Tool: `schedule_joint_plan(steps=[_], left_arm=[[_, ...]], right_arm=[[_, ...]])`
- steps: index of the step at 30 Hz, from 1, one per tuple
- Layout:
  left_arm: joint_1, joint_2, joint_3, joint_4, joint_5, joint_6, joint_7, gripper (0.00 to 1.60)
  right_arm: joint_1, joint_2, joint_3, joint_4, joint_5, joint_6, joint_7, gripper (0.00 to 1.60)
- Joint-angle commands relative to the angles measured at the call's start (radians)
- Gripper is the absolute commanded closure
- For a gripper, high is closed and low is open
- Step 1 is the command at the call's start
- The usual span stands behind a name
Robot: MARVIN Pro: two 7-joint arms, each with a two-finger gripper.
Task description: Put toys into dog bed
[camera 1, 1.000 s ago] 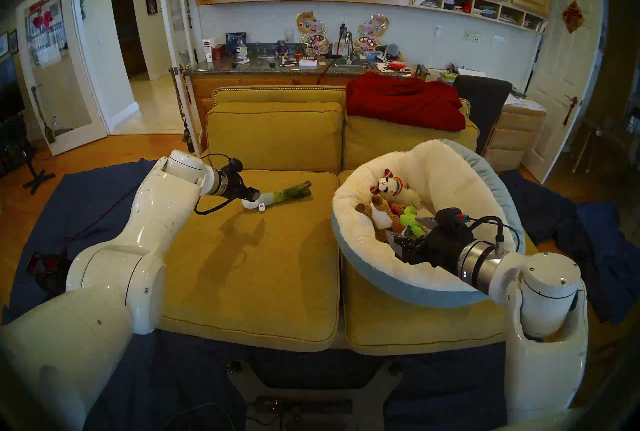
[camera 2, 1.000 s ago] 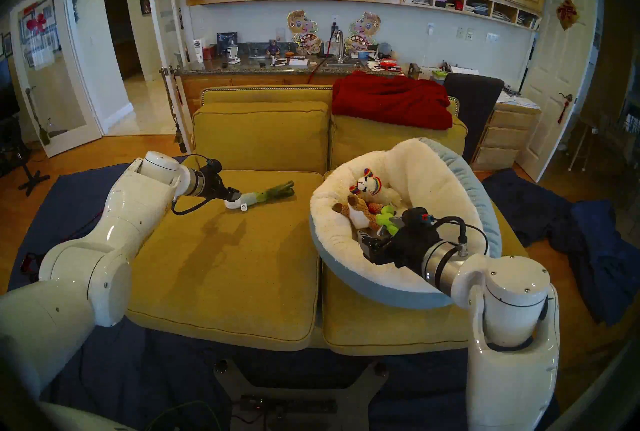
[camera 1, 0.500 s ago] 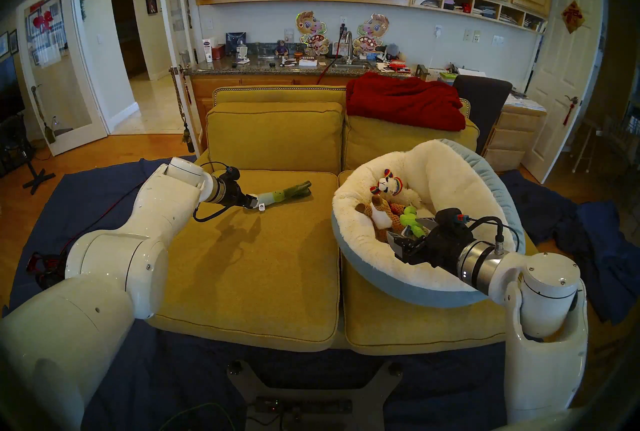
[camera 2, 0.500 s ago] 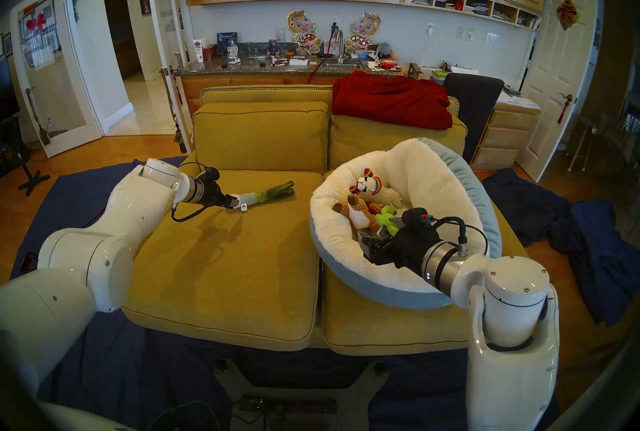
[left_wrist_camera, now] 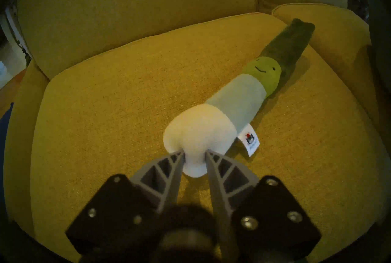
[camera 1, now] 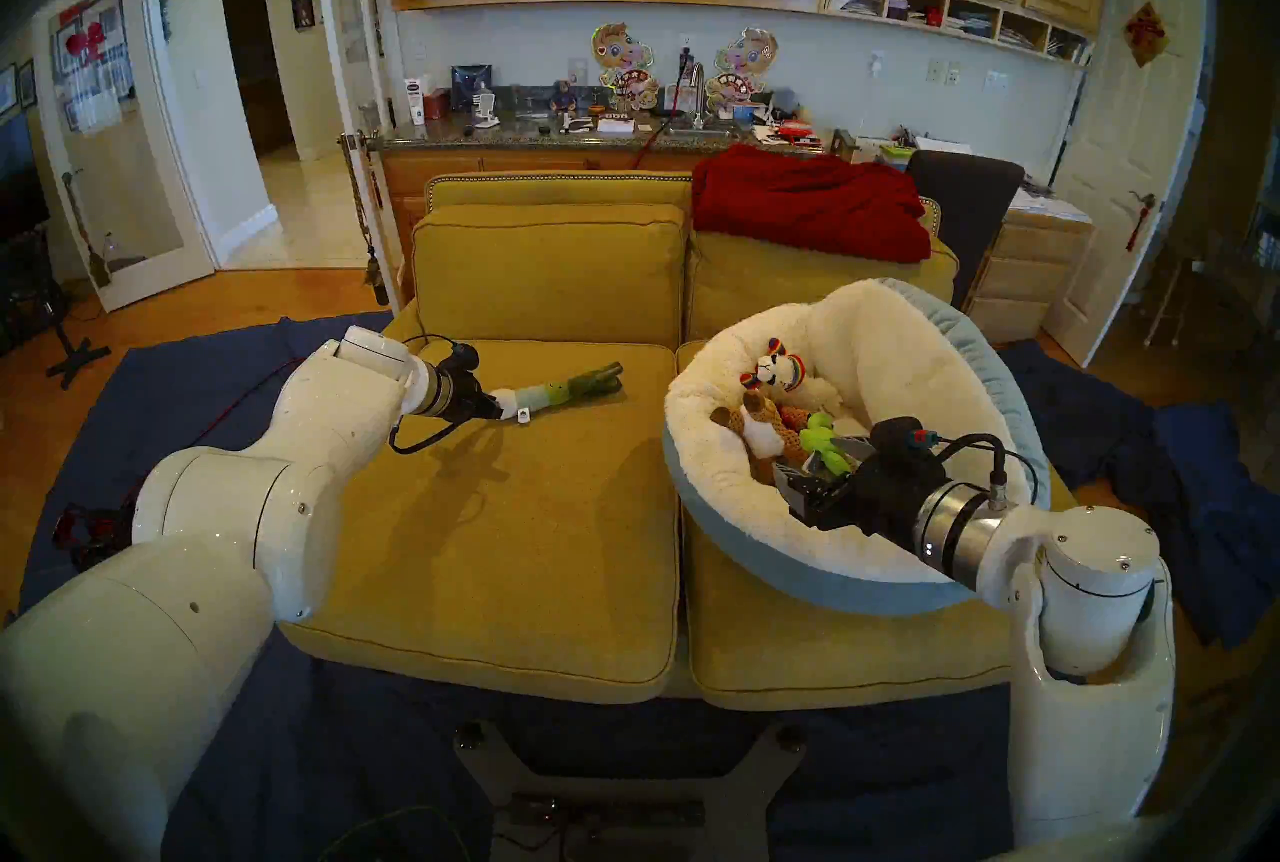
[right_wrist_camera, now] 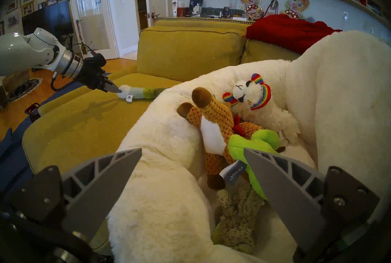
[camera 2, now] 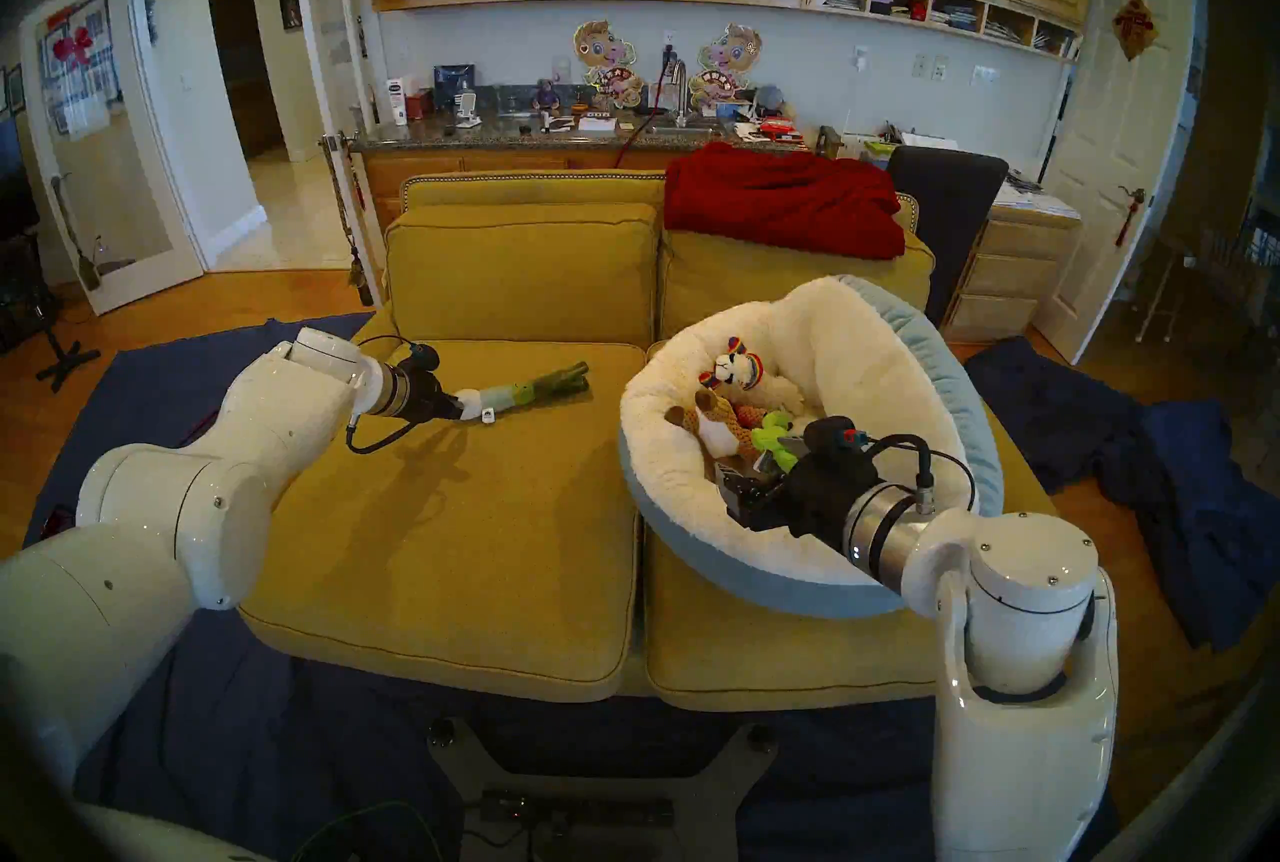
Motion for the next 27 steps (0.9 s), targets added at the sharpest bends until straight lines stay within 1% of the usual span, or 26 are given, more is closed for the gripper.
schedule_joint_plan(steps=[1,2,3,4,9,13,15,18,19,20,21,22,23,24,25,26,27], left_arm=[[-0.068,-0.009,-0.009,0.004,-0.007,-0.032,0.016,1.29],[-0.070,-0.010,-0.011,0.007,-0.008,-0.035,0.018,1.46],[-0.070,-0.010,-0.011,0.007,-0.008,-0.035,0.018,1.46],[-0.071,-0.011,-0.012,0.010,-0.009,-0.039,0.020,1.60],[-0.082,-0.010,-0.021,0.026,-0.014,-0.061,0.021,1.60],[-0.094,-0.005,-0.032,0.032,-0.024,-0.073,0.000,1.60],[-0.104,0.002,-0.041,0.030,-0.035,-0.082,-0.032,1.60],[-0.115,0.015,-0.055,0.016,-0.052,-0.099,-0.109,1.60],[-0.115,0.016,-0.057,0.011,-0.058,-0.105,-0.109,1.60],[-0.114,0.020,-0.058,0.002,-0.061,-0.110,-0.127,1.60],[-0.113,0.028,-0.059,-0.005,-0.063,-0.117,-0.170,1.60],[-0.110,0.029,-0.059,-0.011,-0.068,-0.122,-0.159,1.60],[-0.107,0.037,-0.059,-0.018,-0.069,-0.126,-0.194,1.60],[-0.103,0.040,-0.058,-0.024,-0.071,-0.129,-0.196,1.60],[-0.100,0.047,-0.059,-0.029,-0.072,-0.131,-0.224,1.60],[-0.098,0.052,-0.060,-0.034,-0.075,-0.133,-0.231,1.60],[-0.094,0.060,-0.061,-0.043,-0.076,-0.138,-0.274,1.60]], right_arm=[[0.015,0.002,-0.002,-0.027,0.003,-0.006,0.001,0.00],[0.015,0.002,-0.002,-0.027,0.003,-0.006,0.001,0.00],[0.015,0.002,-0.002,-0.027,0.003,-0.006,0.001,0.00],[0.015,0.002,-0.002,-0.028,0.003,-0.006,0.001,0.00],[0.015,0.002,-0.002,-0.030,0.003,-0.006,0.001,0.00],[0.015,0.002,-0.002,-0.032,0.003,-0.007,0.001,0.00],[0.015,0.002,-0.002,-0.033,0.003,-0.006,0.000,0.00],[0.015,0.002,-0.002,-0.035,0.002,-0.006,0.000,0.00],[0.015,0.002,-0.002,-0.035,0.002,-0.006,0.000,0.00],[0.015,0.002,-0.002,-0.035,0.002,-0.006,0.000,0.00],[0.015,0.002,-0.002,-0.035,0.002,-0.006,0.000,0.00],[0.015,0.002,-0.002,-0.034,0.002,-0.006,0.000,0.00],[0.015,0.002,-0.002,-0.034,0.002,-0.006,0.000,0.00],[0.015,0.002,-0.002,-0.034,0.002,-0.006,0.000,0.00],[0.015,0.002,-0.002,-0.033,0.002,-0.006,0.000,0.00],[0.015,0.002,-0.002,-0.032,0.003,-0.006,0.001,0.00],[0.015,0.002,-0.002,-0.032,0.003,-0.006,0.001,0.00]])
